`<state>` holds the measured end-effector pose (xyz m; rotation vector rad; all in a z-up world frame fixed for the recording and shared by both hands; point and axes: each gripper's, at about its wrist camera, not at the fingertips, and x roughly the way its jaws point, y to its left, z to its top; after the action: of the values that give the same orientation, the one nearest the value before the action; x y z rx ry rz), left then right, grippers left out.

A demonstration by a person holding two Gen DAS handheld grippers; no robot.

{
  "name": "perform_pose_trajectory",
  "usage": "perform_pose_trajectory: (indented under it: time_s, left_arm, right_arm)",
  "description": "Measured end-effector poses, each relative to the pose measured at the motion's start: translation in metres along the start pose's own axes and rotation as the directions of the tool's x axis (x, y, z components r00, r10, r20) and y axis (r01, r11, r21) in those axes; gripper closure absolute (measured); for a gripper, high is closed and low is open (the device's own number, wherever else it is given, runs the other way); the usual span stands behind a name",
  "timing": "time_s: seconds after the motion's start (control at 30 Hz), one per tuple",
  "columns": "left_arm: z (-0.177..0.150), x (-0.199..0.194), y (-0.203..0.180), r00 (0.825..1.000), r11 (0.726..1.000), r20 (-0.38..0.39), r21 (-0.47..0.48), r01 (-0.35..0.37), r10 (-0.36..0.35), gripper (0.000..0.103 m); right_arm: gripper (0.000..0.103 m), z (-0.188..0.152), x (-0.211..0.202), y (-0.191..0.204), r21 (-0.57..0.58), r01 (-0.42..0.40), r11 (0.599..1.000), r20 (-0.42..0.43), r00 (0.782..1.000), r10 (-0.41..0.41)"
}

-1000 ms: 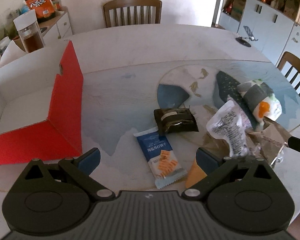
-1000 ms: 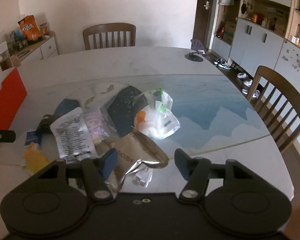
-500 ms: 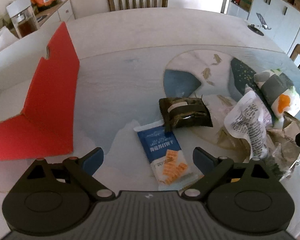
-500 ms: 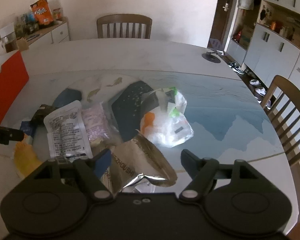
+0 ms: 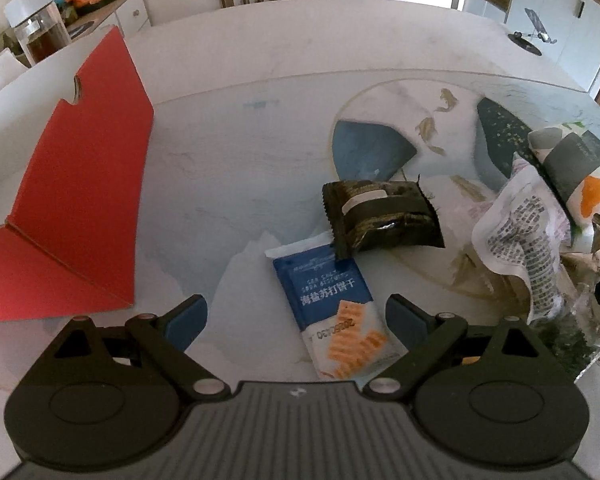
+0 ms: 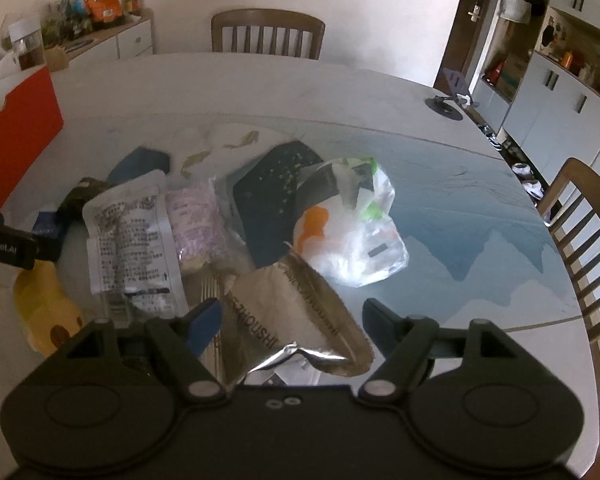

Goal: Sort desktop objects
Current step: 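Close the left tool on the blue cracker packet while the right tool grasps the silver foil bag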

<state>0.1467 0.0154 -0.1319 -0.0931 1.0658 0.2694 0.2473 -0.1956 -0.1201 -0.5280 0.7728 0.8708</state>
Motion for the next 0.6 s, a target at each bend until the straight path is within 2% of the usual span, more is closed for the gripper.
perform_pose_trajectory:
  time_s: [0.3,0.53,0.6]
  left_arm:
    - [-0.0019,0.0066,0.0015,1.000,1.000,-0.002,-0.023,0.001,-0.001,0.007]
    - [-0.0015,0.0063,0.0016,1.000,0.999,0.000,-0.041,0.028,-0.028,0.020]
    - [-0.0011,0.0049,0.0005,1.000,0.999,0.002,-0.038,0.031,-0.030,0.024]
  right_arm:
    - [0.028,-0.0016,0.0082,0.0041,-0.061,0.007,0.998,-0.005,1.000,-0.007]
    - [0.030,-0.0018,0.0087,0.0052,-0.078,0.000,0.997,-0.001,1.000,0.000]
    - [0.036,-0.0015,0.0087,0.0049,-0.079,-0.011,0.997,-0.002,1.000,0.011]
